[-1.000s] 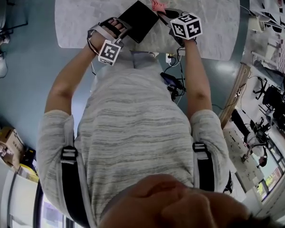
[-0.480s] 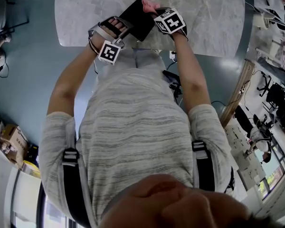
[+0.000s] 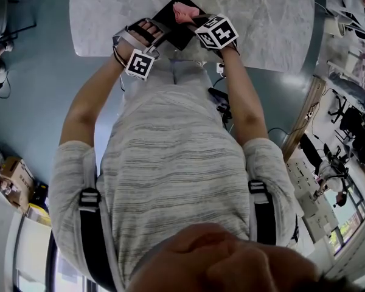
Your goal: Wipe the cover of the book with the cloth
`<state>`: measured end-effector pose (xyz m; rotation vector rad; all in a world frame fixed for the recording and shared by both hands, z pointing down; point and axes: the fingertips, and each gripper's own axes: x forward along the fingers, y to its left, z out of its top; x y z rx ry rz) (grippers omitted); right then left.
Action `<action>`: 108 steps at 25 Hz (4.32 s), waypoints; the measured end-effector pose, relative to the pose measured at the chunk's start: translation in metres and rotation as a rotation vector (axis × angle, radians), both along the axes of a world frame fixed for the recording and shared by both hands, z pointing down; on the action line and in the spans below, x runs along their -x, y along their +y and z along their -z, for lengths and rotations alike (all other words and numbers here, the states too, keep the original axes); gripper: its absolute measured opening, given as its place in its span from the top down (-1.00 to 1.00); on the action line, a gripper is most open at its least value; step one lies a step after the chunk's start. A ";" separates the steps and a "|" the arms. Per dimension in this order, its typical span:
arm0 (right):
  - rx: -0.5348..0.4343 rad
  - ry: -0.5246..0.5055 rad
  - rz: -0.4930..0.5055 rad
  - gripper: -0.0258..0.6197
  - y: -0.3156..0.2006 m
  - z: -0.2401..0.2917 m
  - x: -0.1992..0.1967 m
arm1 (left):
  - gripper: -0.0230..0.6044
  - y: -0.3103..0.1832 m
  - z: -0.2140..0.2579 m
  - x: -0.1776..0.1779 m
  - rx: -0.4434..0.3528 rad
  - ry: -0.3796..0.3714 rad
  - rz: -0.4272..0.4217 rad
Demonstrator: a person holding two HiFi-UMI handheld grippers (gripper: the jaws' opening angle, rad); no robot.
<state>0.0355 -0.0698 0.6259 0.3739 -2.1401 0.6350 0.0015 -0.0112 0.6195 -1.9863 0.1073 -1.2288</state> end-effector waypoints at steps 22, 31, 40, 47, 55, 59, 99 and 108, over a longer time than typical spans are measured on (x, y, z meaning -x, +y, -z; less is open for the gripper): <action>0.268 -0.165 0.346 0.81 0.088 0.059 0.008 | 0.64 -0.003 -0.002 -0.003 -0.003 0.007 -0.004; 0.027 -0.245 0.173 0.81 -0.011 0.093 -0.001 | 0.64 -0.001 -0.003 -0.004 -0.003 0.002 -0.003; -0.151 0.115 -0.051 0.81 -0.089 -0.012 -0.006 | 0.64 -0.002 0.003 -0.009 -0.019 0.018 0.006; -0.114 0.249 -0.114 0.81 -0.084 -0.047 0.003 | 0.64 0.002 -0.002 -0.008 0.016 0.008 0.011; -0.081 0.129 -0.034 0.81 -0.062 -0.025 0.031 | 0.64 -0.002 0.001 -0.009 -0.005 0.008 0.003; -0.079 0.079 0.009 0.81 -0.048 -0.015 0.043 | 0.64 -0.001 -0.001 -0.009 0.006 0.003 -0.003; 0.136 -0.230 0.089 0.81 0.049 0.035 0.007 | 0.64 -0.007 0.000 -0.012 0.008 0.003 0.002; 0.077 -0.072 0.007 0.81 0.005 -0.009 -0.020 | 0.64 -0.008 -0.001 -0.013 0.010 0.003 -0.002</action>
